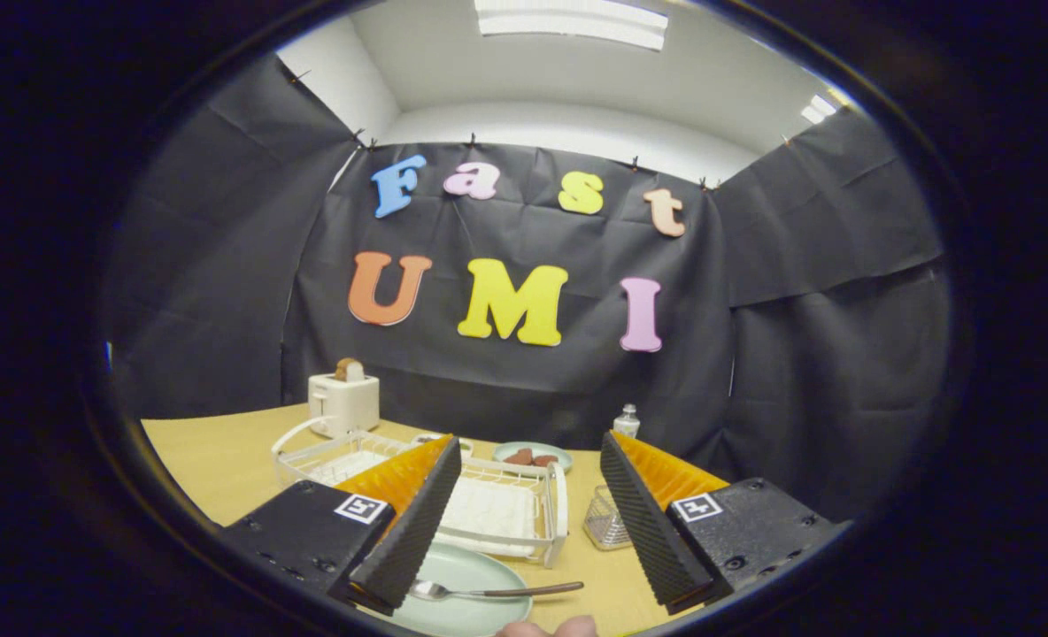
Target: Take the plate from the dish rack, then take the spoon from the basket and place it into the plate.
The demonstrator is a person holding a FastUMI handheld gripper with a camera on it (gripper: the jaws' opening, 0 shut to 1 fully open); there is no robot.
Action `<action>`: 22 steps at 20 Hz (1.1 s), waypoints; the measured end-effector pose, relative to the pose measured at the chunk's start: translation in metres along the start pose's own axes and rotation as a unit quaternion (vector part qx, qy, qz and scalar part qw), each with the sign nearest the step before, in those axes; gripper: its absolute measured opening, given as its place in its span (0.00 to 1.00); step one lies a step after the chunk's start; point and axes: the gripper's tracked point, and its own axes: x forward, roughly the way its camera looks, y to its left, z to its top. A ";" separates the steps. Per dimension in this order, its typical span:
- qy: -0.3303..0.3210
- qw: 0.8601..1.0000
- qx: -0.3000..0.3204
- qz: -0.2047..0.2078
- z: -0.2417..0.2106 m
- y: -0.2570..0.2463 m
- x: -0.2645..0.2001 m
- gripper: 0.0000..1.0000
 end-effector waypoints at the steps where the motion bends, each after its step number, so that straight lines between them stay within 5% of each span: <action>1: -0.011 1.000 0.002 -0.004 0.006 0.005 -0.006 1.00; 22: -0.014 0.994 0.082 0.076 -0.001 0.103 -0.019 1.00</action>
